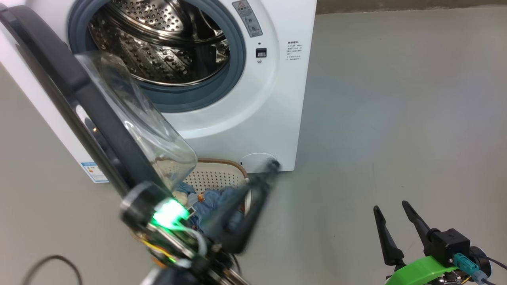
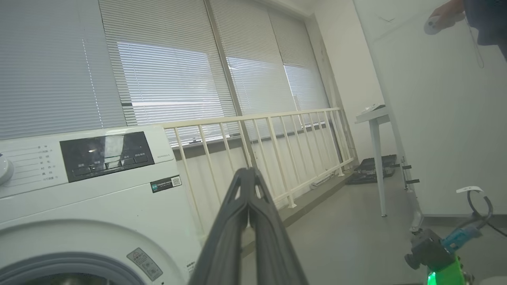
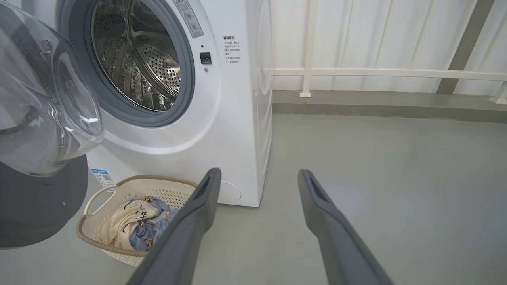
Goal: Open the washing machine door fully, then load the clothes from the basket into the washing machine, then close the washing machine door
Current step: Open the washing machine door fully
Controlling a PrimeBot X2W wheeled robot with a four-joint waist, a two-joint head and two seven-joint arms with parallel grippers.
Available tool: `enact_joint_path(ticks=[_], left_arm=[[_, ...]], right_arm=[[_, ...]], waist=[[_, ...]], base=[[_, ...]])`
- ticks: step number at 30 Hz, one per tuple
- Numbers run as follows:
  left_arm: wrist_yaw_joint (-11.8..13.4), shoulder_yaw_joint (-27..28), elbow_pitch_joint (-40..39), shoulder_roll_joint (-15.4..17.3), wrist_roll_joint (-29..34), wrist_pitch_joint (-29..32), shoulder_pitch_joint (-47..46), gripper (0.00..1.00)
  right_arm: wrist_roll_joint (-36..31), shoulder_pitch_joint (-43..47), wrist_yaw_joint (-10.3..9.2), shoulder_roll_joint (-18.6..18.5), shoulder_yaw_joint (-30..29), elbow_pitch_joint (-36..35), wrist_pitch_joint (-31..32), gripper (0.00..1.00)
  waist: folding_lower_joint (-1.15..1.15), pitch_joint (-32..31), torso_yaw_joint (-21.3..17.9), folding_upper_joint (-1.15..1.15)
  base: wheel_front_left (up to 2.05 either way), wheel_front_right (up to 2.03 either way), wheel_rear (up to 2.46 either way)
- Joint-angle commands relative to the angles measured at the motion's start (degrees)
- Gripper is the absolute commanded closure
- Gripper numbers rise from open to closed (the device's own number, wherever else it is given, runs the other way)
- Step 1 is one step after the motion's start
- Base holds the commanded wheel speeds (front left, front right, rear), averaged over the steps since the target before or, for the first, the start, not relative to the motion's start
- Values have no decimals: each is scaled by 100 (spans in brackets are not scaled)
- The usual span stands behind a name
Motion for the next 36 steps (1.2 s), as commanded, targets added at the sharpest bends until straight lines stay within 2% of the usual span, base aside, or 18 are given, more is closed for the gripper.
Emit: enact_joint_path(ticks=[1, 8, 16, 24, 36], left_arm=[[2, -28, -47, 89, -27, -12, -7, 100], [2, -633, 283, 116, -148, -12, 295, 100], [12, -828, 793, 187, -299, -12, 613, 100], [145, -618, 1421, 118, -458, -12, 824, 100], [325, 103, 2152, 32, -583, -12, 852, 100]], right_arm=[[-82, -96, 14, -15, 171, -143, -68, 0], [-108, -75, 14, -3, 222, -165, -68, 0], [-100, -79, 14, -55, 267, -130, -68, 0], [-70, -95, 14, -74, 261, -108, -68, 0], [-20, -147, 14, -102, 271, -89, -68, 0]], waist=[[0, -5, 13, 0], [0, 2, 39, 0], [0, 56, 64, 0], [0, 128, 119, 0], [0, 160, 184, 0]], base=[[0, 0, 0], [0, 0, 0], [0, 0, 0], [0, 0, 0], [0, 0, 0]])
